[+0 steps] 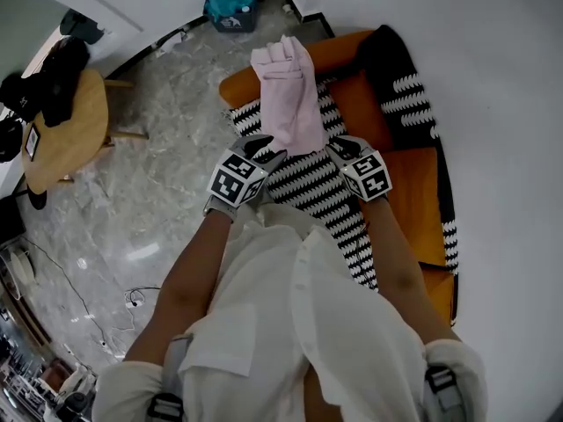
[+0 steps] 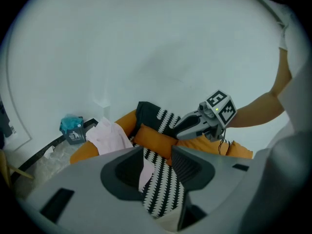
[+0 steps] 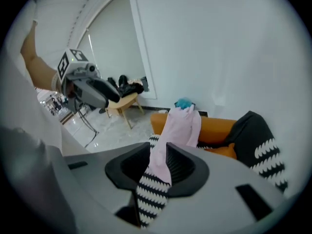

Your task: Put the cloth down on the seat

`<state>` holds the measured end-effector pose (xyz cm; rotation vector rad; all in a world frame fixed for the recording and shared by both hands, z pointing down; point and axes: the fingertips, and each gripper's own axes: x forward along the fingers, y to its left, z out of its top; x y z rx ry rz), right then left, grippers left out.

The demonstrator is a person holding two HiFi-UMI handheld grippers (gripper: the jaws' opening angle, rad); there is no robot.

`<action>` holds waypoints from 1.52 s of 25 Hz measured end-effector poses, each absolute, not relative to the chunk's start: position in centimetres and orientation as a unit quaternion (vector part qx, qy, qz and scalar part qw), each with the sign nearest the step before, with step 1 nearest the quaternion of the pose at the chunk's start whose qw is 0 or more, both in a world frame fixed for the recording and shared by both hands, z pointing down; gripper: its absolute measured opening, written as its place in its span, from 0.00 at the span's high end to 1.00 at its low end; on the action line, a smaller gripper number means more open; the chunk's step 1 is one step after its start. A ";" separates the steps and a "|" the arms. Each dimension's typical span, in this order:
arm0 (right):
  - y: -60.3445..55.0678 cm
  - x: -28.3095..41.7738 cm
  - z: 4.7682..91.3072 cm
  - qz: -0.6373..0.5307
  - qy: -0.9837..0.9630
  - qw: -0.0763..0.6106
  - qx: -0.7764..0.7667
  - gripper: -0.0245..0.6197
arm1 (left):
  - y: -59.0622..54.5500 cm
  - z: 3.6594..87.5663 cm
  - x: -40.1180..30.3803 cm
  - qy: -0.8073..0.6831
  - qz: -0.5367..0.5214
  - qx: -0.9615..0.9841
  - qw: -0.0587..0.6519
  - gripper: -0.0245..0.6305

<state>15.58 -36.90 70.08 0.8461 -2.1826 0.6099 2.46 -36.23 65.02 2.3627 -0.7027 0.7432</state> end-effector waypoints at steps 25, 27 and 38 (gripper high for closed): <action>-42.9 16.1 42.5 0.084 -0.882 0.042 0.462 0.95 | -40.9 41.4 -6.9 -0.440 0.051 0.893 0.083 0.89; -42.9 16.2 41.2 0.067 -0.880 0.040 0.468 0.95 | -40.8 40.6 -7.0 -0.440 0.046 0.893 0.078 0.90; -42.1 15.2 39.3 0.046 -0.884 0.033 0.464 0.95 | -41.3 38.9 -6.3 -0.418 0.033 0.905 0.071 0.90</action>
